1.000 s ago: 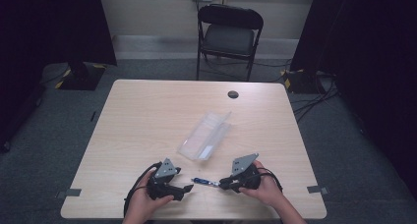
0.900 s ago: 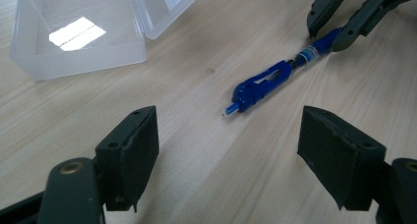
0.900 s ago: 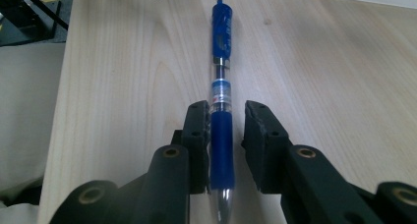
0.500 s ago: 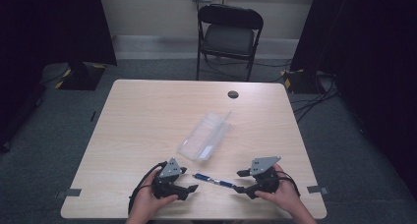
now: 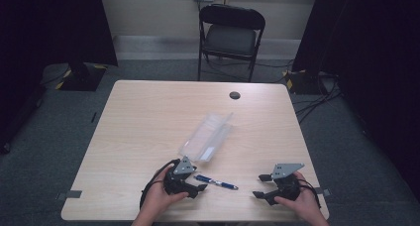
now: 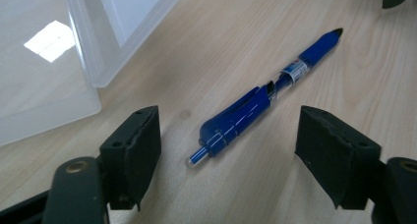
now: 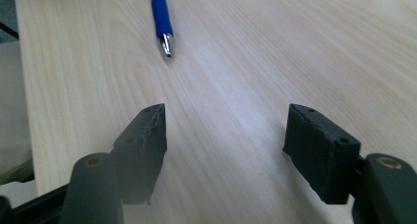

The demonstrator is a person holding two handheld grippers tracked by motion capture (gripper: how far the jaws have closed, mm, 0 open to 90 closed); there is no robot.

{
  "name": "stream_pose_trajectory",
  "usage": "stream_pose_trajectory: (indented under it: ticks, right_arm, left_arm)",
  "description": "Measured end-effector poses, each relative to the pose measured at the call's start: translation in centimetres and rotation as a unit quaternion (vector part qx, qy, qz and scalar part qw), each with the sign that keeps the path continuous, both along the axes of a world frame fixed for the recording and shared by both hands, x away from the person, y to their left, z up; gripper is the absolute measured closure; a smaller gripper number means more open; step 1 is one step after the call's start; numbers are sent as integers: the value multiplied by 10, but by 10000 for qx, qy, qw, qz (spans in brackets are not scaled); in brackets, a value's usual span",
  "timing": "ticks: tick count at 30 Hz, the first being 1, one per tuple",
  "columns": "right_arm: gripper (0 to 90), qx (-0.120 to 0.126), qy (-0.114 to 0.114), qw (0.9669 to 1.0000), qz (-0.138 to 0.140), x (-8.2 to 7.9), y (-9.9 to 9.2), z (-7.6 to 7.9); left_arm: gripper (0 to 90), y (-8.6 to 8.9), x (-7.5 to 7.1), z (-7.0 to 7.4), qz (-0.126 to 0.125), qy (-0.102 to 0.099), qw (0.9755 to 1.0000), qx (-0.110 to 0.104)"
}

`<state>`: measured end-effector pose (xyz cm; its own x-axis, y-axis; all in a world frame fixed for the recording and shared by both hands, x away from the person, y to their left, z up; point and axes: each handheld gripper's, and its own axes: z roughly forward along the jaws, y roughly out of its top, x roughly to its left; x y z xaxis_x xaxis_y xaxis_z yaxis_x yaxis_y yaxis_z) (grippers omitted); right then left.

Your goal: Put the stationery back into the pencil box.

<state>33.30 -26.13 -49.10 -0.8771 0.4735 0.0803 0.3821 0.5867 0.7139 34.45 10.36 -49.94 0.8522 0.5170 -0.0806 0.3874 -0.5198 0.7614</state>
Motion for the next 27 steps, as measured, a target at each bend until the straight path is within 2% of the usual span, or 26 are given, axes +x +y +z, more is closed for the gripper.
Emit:
stream_pose_trajectory:
  ticks: [3, 6, 12, 14, 16, 17, 18, 21, 24, 27]
  right_arm:
    - [320, 44, 2, 10000, -64, 0, -3, -1]
    - [320, 123, -22, 9999, -115, 0, -4, -3]
    - [322, 251, -74, 9994, -217, 1, -8, -5]
    - [323, 251, -99, 9993, -272, 2, -9, -5]
    - [324, 260, -118, 9992, -271, 2, -10, -6]
    - [324, 262, -114, 9992, -287, 3, -11, -6]
    - [324, 259, -138, 9991, -319, 3, -11, -6]
    - [327, 350, -133, 9985, -399, 5, -15, -7]
    - [327, 376, -129, 9982, -454, 6, -17, -7]
    - [327, 386, -106, 9981, -462, 6, -18, -7]
  left_arm:
    - [301, -1, 1, 0, -75, -62, 9999, 60]
    - [387, -4, -2, 0, -44, -258, 9995, 154]
    - [523, -2, -4, 0, -130, -285, 9994, 115]
    - [594, -1, -7, 1, -158, -188, 9997, 67]
    - [613, 0, -9, 2, -160, -101, 9998, 15]
    - [654, 1, -10, 3, -163, -41, 9998, 68]
    - [673, 2, -11, 3, -114, 33, 9999, 5]
    - [702, 5, -15, 4, -137, 125, 9998, 39]
    - [722, 7, -18, 4, -128, 291, 9995, -64]
    - [734, 10, -20, 4, -101, 347, 9993, -100]
